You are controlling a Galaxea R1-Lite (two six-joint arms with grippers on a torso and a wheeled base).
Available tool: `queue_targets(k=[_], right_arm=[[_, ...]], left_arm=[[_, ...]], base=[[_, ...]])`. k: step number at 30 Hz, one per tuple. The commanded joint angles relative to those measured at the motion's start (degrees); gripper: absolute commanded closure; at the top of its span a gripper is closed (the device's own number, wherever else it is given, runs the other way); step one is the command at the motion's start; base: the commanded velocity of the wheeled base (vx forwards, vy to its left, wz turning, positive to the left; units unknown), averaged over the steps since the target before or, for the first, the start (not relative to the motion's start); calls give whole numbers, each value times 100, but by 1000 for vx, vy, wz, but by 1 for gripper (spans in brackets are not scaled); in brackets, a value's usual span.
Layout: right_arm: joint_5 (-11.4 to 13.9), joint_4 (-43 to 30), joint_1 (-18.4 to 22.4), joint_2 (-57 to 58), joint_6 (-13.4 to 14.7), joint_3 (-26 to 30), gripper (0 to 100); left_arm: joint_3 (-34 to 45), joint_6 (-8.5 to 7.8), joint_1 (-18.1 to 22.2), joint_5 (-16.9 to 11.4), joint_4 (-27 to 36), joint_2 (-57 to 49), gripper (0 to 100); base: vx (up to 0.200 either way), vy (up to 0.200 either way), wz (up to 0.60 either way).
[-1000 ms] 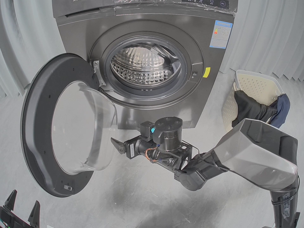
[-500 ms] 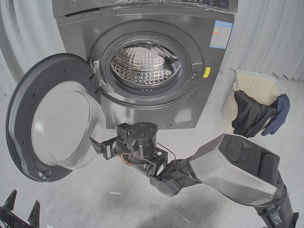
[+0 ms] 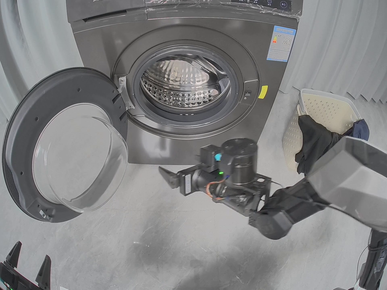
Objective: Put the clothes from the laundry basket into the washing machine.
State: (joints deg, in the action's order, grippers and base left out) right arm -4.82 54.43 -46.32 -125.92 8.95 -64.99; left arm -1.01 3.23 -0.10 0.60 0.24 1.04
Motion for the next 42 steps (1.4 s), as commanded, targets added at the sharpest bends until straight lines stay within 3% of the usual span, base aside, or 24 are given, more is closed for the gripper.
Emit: queue_targets(k=[1, 4, 9, 14, 18, 21, 22, 26, 28, 33, 37, 42], right_arm=[[7, 182, 677, 2809, -95, 2342, 0], [16, 156, 897, 3381, -183, 2807, 0], [139, 94, 1794, 4664, -640, 3853, 0], [156, 76, 2004, 5446, -640, 4442, 0], [174, 76, 2532, 6149, -657, 5066, 0], [174, 76, 2532, 6149, -657, 5066, 0], [191, 76, 2919, 6650, -728, 5541, 0], [402, 68, 3367, 7239, -948, 6051, 0], [525, -29, 3736, 7670, -1238, 6499, 0], [569, -882, 4017, 8716, -1317, 6499, 0], [569, -1760, 4061, 9524, -1317, 6490, 0], [569, -2332, 4079, 10060, -1317, 6499, 0]], left_arm=[[92, 2, 1, 2, 2, -68, 0], [84, 2, 1, 2, 2, -68, 0], [92, 2, 1, 2, 2, -68, 0], [84, 2, 1, 2, 2, -68, 0], [84, 2, 1, 2, 2, -68, 0], [84, 2, 1, 2, 2, -68, 0], [84, 2, 1, 2, 2, -68, 0], [84, 2, 1, 2, 2, -68, 0], [84, 2, 1, 2, 2, -60, 0], [84, 2, -8, 2, 2, -60, 0], [84, 2, 1, 2, 2, -60, 0], [84, 2, -8, 2, 2, -60, 0]], base=[[0, 0, 0], [0, 0, 0], [0, 0, 0], [0, 0, 0], [0, 0, 0], [0, 0, 0], [0, 0, 0], [0, 0, 0], [0, 0, 0], [0, 0, 0], [0, 0, 0], [0, 0, 0]])
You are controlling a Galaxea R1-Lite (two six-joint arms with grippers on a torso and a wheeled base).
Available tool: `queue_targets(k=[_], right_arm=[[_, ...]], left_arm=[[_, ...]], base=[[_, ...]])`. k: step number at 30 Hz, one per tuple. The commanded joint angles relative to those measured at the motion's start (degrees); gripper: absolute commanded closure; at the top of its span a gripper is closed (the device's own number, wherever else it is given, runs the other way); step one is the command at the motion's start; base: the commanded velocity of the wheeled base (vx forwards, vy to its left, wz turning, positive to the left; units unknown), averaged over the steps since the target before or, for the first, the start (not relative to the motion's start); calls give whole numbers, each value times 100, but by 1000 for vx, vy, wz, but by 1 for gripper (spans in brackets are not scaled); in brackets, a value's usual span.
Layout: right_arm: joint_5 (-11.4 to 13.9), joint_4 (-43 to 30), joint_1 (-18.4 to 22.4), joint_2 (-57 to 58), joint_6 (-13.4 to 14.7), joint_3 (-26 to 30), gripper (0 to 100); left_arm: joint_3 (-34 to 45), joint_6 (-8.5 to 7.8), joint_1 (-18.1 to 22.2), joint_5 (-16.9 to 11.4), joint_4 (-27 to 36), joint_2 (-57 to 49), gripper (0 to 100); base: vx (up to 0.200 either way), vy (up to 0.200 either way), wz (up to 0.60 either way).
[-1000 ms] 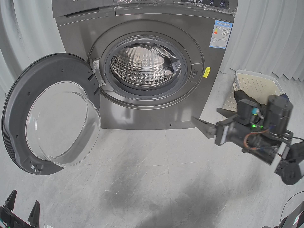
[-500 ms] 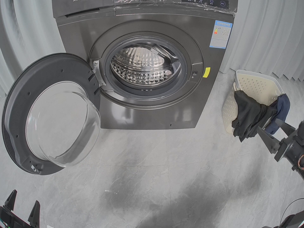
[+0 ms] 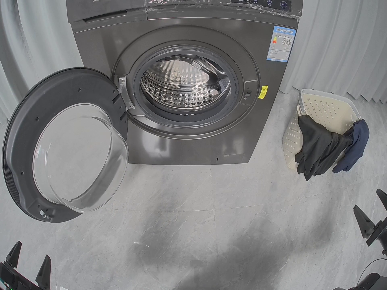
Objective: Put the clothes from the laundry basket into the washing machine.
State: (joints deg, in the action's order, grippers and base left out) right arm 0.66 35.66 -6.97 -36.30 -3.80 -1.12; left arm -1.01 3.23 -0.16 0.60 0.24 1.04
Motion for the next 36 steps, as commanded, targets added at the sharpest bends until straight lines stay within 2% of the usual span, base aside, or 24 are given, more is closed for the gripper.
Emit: queue_targets(k=[1, 7, 8, 15, 16, 18, 20, 22, 25, 27, 28, 31, 36], right_arm=[[22, -534, 144, 1196, -42, 112, 0], [13, -955, 188, 1776, 20, 112, 0], [22, -1333, 240, 2092, 29, 112, 0], [22, -2388, 346, 3015, 29, 112, 0], [22, -2722, 372, 3244, 55, 112, 0], [128, -3144, 645, 3551, 29, 112, 0], [224, -3188, 724, 3630, 46, 112, 0], [163, -3153, 715, 3630, 46, 112, 0], [-198, -3232, 715, 3630, 64, 112, 0], [-268, -3284, 715, 3630, 125, 103, 0], [-259, -3293, 715, 3630, 196, 103, 0], [-75, -3645, 706, 3630, 653, 86, 0], [-31, -3575, 715, 3630, 512, 103, 0]], left_arm=[[84, 2, 7, 2, 2, -60, 0], [84, 2, -2, -7, 2, -60, 0], [84, 2, -2, -7, 2, -60, 0], [84, 2, -2, 2, 2, -60, 0], [84, 2, -2, -7, 2, -60, 0], [84, 2, -2, -7, 2, -60, 0], [92, 2, -2, 2, 2, -60, 0], [84, 2, -2, -7, 2, -51, 0], [84, 2, 7, -7, 2, -60, 0], [84, 2, -2, 2, 2, -60, 0], [84, 2, 7, 2, 2, -60, 0], [84, 2, -2, 2, 2, -60, 0], [84, 2, -2, 2, 2, -60, 0]], base=[[0, 0, 0], [0, 0, 0], [0, 0, 0], [0, 0, 0], [0, 0, 0], [0, 0, 0], [0, 0, 0], [0, 0, 0], [0, 0, 0], [0, 0, 0], [0, 0, 0], [0, 0, 0], [0, 0, 0]])
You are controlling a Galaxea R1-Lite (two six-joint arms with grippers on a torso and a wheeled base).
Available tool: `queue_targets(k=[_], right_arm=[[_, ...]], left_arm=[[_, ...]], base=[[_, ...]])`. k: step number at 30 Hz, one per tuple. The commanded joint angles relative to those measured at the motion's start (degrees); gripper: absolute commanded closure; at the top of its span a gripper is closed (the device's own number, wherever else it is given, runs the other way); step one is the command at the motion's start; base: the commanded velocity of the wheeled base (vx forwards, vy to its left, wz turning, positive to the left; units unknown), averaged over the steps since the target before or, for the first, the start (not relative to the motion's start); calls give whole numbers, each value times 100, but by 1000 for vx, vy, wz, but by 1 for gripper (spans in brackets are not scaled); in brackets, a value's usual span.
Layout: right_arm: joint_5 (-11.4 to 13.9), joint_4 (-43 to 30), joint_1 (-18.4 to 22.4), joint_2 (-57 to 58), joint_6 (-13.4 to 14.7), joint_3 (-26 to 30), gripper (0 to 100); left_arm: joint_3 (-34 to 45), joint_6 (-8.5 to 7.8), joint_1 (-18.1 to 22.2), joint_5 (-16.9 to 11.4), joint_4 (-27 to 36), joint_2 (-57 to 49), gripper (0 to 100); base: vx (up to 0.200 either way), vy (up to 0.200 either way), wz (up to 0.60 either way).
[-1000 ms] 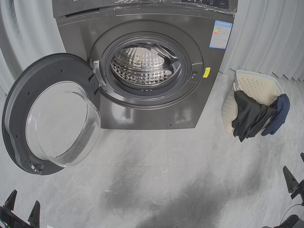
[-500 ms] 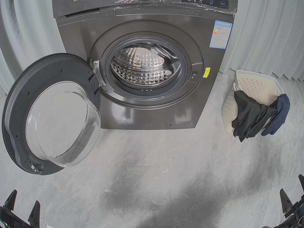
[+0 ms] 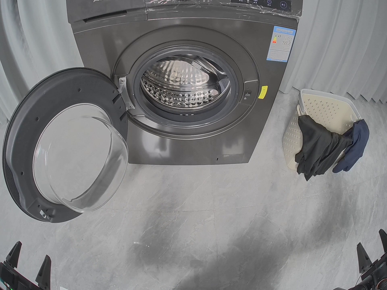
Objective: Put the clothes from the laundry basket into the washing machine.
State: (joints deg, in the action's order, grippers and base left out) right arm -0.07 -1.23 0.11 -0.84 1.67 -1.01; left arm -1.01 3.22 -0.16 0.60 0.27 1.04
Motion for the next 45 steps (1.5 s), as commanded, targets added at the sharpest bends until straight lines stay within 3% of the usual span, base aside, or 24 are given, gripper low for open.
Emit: queue_targets(k=[1, 9, 21, 45], right_arm=[[42, 114, 7, 84, -26, 92, 0], [42, 114, 7, 84, -35, 92, 0], [42, 114, 7, 84, -35, 92, 0], [42, 114, 7, 84, -35, 92, 0]], left_arm=[[84, -5, -2, 2, 0, -60, 0], [84, -5, -2, 2, 0, -60, 0], [84, 3, -2, 2, 0, -60, 0], [84, 3, 7, 2, 0, -60, 0]], base=[[200, 0, 0], [200, 0, 0], [0, 0, 0], [0, -200, 0]])
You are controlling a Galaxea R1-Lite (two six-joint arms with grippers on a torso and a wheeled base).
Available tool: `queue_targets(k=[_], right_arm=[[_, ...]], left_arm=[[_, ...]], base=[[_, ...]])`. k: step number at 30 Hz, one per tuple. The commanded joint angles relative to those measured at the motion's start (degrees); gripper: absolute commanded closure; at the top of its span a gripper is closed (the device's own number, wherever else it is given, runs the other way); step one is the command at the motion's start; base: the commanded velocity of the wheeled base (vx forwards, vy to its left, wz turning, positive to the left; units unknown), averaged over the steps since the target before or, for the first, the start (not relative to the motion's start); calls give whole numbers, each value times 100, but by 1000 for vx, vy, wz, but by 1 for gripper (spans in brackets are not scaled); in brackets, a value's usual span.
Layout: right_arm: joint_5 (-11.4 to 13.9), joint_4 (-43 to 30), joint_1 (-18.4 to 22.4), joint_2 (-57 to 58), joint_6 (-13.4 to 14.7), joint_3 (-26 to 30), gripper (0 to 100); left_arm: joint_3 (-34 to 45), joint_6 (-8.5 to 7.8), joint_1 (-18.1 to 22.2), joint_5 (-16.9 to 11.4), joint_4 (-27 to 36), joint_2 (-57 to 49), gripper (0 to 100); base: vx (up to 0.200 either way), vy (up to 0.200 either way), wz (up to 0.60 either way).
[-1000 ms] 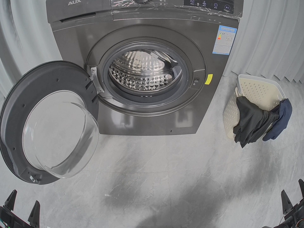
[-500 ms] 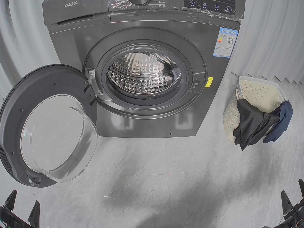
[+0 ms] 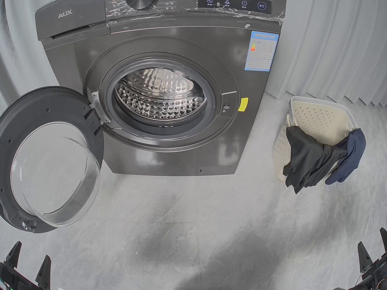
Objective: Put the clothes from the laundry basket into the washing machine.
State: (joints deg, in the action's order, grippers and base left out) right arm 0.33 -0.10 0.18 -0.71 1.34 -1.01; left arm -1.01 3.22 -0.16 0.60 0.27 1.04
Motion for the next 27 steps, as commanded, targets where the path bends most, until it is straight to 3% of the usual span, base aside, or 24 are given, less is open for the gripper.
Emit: queue_targets(k=[1, 9, 18, 27], right_arm=[[2, 1, -1, 71, -2, 92, 0], [2, 1, -1, 71, 7, 92, 0], [2, 1, -1, 71, -2, 92, 0], [2, 1, -1, 71, -2, 92, 0]], left_arm=[[84, 3, -2, 2, 0, -60, 0], [84, -5, -2, 2, 0, -60, 0], [84, -5, -2, 2, 0, -60, 0], [84, -5, -2, 2, 0, -60, 0]], base=[[0, -200, 0], [0, -200, 0], [0, 0, 0], [0, -200, 0]])
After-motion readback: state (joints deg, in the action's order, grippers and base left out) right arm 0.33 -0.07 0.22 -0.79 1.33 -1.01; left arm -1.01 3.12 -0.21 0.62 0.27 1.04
